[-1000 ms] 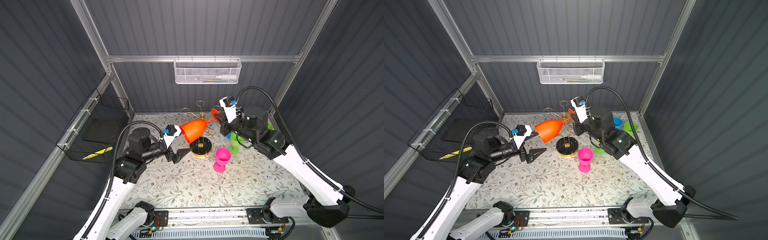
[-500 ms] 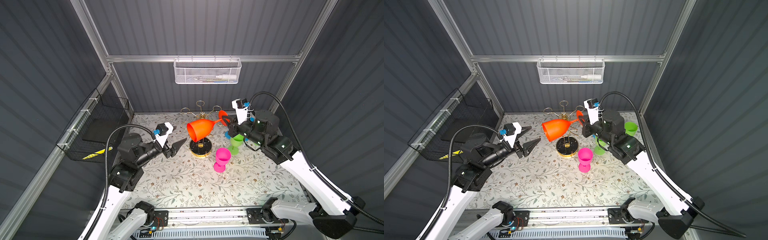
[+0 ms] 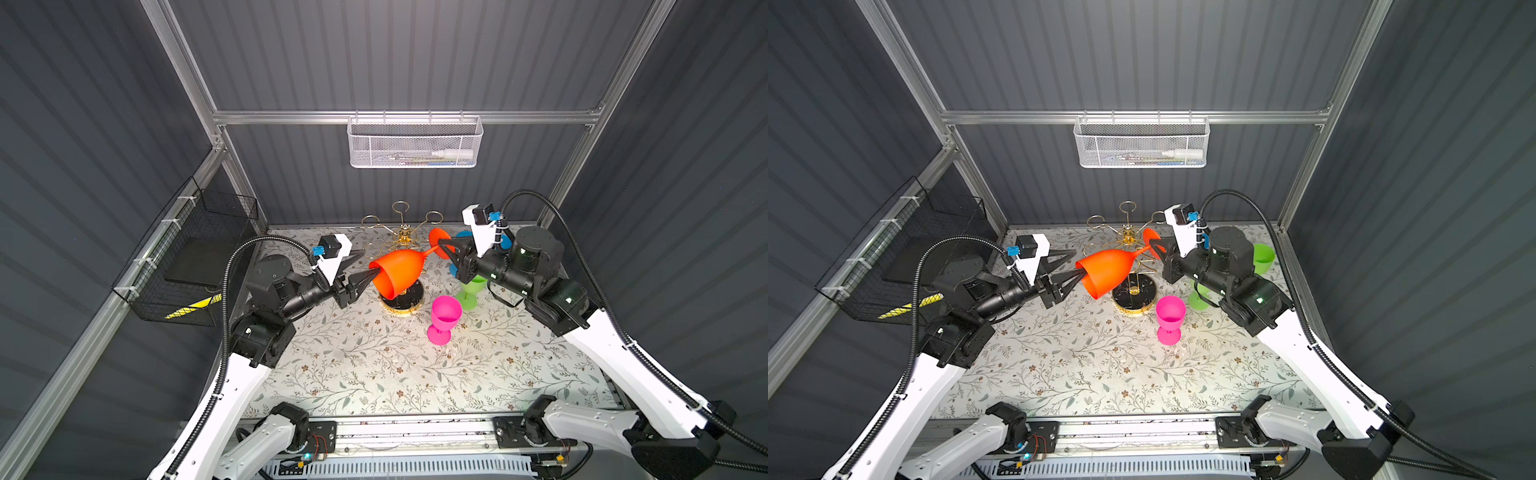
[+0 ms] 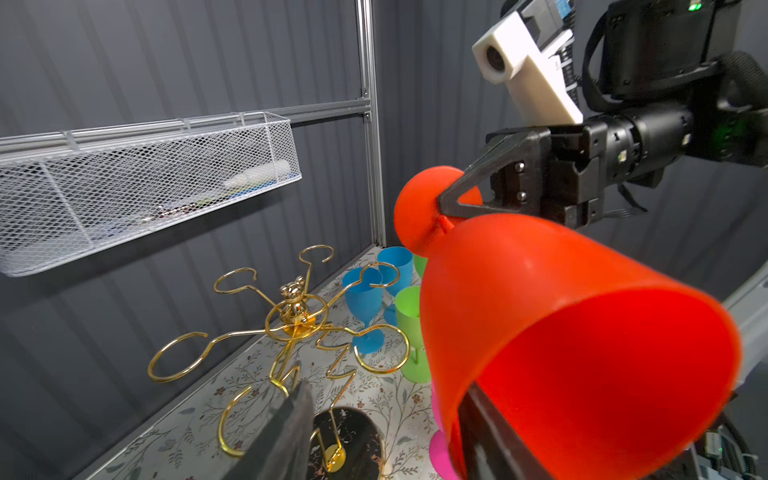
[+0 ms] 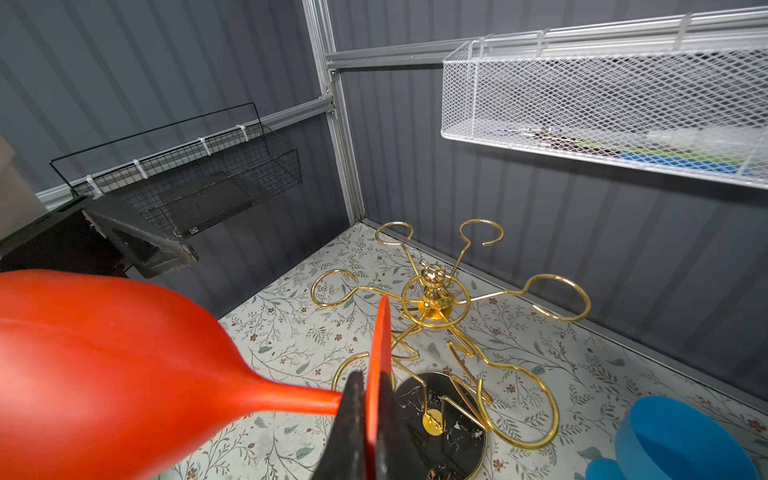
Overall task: Take the wine glass off the wine glass rack
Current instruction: 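Pull the red glass toward the left gripper, sliding the foot out of the right gripper, then open and withdraw the right gripper while the left gripper carries the red glass back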
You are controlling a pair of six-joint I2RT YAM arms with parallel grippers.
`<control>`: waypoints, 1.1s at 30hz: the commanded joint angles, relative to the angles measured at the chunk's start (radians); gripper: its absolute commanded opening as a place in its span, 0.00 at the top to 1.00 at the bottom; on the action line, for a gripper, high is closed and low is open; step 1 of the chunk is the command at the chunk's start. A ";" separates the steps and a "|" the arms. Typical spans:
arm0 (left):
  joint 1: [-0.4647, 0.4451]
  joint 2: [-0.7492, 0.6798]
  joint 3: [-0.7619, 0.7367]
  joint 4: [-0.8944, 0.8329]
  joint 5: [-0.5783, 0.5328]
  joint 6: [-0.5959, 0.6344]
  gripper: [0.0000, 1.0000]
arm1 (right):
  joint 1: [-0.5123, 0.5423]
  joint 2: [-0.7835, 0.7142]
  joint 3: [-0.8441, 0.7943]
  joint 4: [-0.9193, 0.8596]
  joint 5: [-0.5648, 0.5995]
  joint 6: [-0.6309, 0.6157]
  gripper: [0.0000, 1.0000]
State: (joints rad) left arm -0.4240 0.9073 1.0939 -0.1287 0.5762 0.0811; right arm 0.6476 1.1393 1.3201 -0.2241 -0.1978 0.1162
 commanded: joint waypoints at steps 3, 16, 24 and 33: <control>-0.003 0.017 0.038 0.047 0.066 -0.039 0.61 | -0.003 -0.007 -0.018 0.051 -0.079 0.035 1.00; -0.002 0.033 0.107 -0.055 0.111 -0.047 1.00 | -0.002 -0.014 -0.033 0.060 -0.118 0.066 0.91; -0.002 0.011 0.206 -0.304 0.077 -0.023 1.00 | -0.005 -0.054 -0.040 0.052 -0.101 0.070 0.50; -0.002 -0.021 0.311 -0.565 -0.016 -0.003 1.00 | -0.023 -0.128 -0.050 -0.002 -0.003 0.062 0.01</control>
State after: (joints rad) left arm -0.4232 0.8921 1.3521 -0.5659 0.5877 0.0521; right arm 0.6315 1.0340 1.2812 -0.2066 -0.2447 0.1841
